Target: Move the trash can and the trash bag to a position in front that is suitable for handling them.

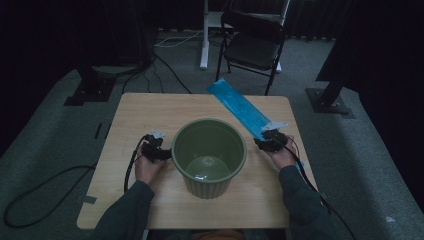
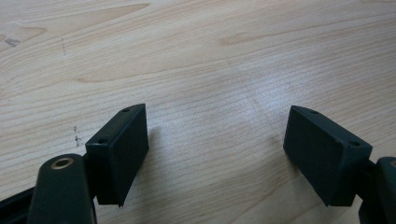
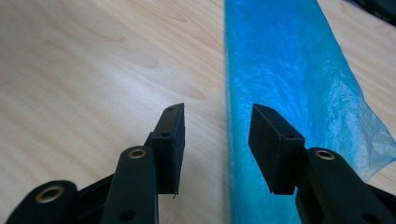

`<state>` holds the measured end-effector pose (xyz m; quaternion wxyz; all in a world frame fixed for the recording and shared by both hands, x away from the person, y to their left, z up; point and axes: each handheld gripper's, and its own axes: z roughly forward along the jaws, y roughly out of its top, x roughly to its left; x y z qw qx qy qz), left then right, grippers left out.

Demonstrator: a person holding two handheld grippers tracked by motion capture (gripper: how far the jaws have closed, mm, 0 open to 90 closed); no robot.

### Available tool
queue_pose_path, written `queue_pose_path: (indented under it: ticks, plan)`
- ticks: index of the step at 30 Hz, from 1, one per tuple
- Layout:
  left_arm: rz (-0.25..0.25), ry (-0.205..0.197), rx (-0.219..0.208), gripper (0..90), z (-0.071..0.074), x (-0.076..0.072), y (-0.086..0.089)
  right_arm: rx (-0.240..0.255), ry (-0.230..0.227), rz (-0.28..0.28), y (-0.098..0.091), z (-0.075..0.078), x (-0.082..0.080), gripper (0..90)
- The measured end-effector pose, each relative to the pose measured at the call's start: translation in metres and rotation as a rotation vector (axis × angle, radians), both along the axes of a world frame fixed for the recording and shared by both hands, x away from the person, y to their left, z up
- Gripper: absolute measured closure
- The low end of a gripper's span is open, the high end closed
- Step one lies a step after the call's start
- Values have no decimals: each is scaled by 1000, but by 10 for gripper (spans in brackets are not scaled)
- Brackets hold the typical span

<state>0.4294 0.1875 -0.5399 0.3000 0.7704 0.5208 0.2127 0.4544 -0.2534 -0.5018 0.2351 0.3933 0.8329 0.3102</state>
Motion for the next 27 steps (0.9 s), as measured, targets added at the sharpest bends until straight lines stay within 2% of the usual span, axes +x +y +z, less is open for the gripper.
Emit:
queue_pose_path:
  ticks: [6, 7, 9, 16, 17, 20, 22, 27]
  plan:
    - [-2, -1, -2, 218, 0, 0, 0, -21, 43, -46, 6, -11, 19, 545]
    - [-3, -2, -2, 218, 0, 0, 0, -42, 58, -64, 8, -16, 24, 546]
    - [-4, -3, -2, 218, 0, 0, 0, -44, 61, -72, 8, -18, 27, 549]
    - [-10, -9, -5, 217, -1, 0, 0, 4, 127, -118, 2, -28, 39, 537]
    - [-10, -10, -5, 217, -1, 0, 0, 9, 123, -121, 2, -29, 40, 540]
    - [-11, -10, -5, 217, -1, 0, 0, 38, 144, -118, -1, -29, 42, 622]
    - [-12, -11, -5, 217, -1, 0, 0, 64, 162, -116, -2, -29, 43, 724]
    - [-12, -11, -5, 217, -1, 0, 0, 46, 163, -137, -5, -28, 44, 893]
